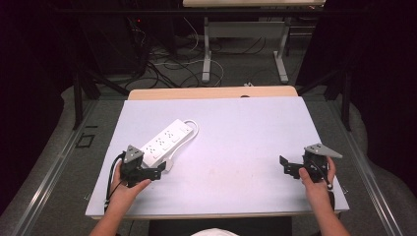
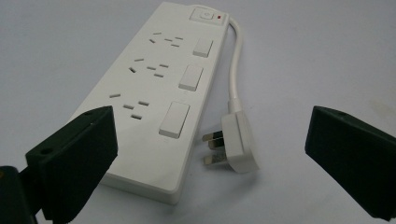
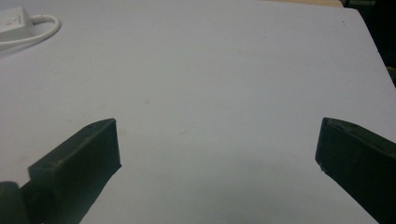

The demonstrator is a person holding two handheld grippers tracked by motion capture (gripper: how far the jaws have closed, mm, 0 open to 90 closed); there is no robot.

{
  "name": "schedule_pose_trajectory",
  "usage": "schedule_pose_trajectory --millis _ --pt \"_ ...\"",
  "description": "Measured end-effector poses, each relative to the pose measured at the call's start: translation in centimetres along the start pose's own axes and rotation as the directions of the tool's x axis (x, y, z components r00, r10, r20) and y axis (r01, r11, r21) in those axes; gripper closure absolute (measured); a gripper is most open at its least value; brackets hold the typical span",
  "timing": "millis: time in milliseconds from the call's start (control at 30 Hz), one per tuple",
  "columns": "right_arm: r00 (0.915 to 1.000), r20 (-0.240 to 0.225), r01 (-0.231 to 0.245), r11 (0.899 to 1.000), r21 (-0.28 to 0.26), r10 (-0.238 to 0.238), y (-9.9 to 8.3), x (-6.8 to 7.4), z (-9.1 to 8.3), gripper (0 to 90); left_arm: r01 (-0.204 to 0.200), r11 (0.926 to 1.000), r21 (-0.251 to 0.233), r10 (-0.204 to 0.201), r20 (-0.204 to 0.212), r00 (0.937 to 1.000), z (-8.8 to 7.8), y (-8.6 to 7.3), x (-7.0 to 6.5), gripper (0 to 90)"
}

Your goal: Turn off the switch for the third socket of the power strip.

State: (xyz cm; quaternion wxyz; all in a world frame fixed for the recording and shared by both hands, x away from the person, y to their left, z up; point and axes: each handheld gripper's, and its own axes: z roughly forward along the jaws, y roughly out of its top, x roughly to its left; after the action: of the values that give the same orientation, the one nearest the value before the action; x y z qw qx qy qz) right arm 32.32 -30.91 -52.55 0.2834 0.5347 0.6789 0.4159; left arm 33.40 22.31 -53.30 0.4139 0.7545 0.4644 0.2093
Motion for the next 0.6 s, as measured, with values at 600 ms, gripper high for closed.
schedule_pose_trajectory --millis 600 --pt "0.9998 -0.020 -0.006 1.000 0.023 0.006 -0.38 0.12 0.45 0.0 -0.024 0.9995 0.020 0.025 -0.048 0.9985 -0.90 0.64 0.63 16.0"
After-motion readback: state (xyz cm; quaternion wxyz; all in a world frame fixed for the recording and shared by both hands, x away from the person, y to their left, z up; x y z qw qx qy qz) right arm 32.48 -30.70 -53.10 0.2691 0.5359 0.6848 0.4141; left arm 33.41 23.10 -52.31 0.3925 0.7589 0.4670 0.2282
